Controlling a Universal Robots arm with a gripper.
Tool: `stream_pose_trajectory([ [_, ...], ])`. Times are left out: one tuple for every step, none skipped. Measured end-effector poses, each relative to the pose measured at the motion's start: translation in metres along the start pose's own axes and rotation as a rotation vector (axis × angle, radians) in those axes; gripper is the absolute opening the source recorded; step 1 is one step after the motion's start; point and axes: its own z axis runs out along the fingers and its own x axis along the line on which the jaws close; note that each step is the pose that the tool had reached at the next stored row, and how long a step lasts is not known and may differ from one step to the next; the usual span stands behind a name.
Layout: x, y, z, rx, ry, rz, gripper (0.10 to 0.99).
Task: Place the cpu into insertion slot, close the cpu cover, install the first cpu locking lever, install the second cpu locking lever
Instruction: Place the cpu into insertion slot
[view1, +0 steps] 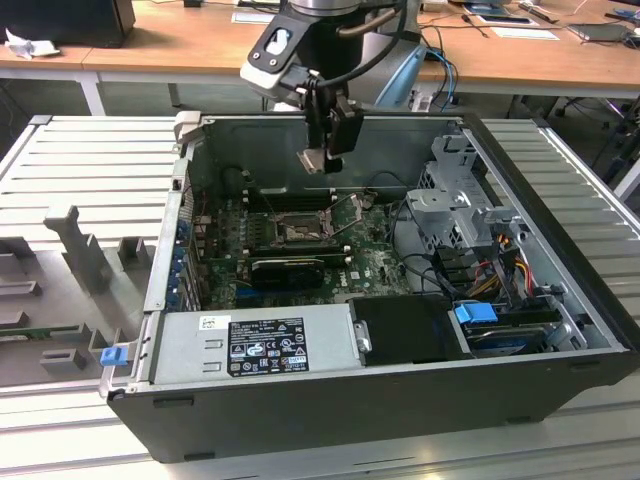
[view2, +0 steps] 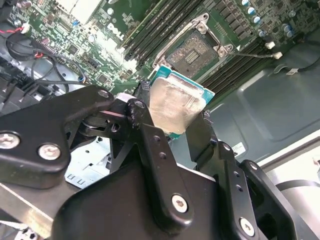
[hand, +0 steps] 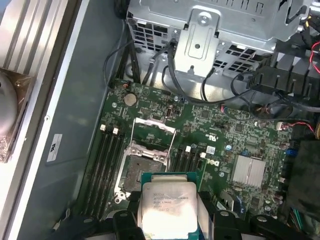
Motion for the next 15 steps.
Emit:
stream_pose_trajectory([
  [0.0, 0.0, 0.0001, 0.0, -0.001, 0.01, 0.529],
  [0.0, 0.0, 0.0001, 0.0, -0.0024, 0.021, 0.529],
  [0.0, 0.0, 0.0003, 0.0, -0.0039, 0.033, 0.529],
  [0.0, -0.0001, 0.0005, 0.0, -0.0059, 0.048, 0.529],
  [0.0, -0.0001, 0.001, -0.001, -0.0087, 0.075, 0.529],
  [0.0, -0.0001, 0.0014, -0.001, -0.0111, 0.1, 0.529],
  [0.0, -0.0002, 0.0023, -0.002, -0.0143, 0.137, 0.529],
  [0.0, -0.0003, 0.0034, -0.002, -0.017, 0.167, 0.529],
  [0.0, -0.0003, 0.0041, -0.003, -0.0184, 0.182, 0.529],
  [-0.0001, -0.0005, 0.0055, -0.003, -0.0203, 0.206, 0.529],
  [-0.0001, -0.0005, 0.0062, -0.003, -0.0208, 0.21, 0.529],
  [-0.0001, -0.0006, 0.0069, -0.003, -0.0211, 0.213, 0.529],
  [-0.0001, -0.0007, 0.0081, -0.003, -0.0213, 0.215, 0.529],
  [-0.0001, -0.0008, 0.0088, -0.003, -0.0214, 0.216, 0.529],
  [-0.0001, -0.0009, 0.0098, -0.003, -0.0215, 0.216, 0.529],
])
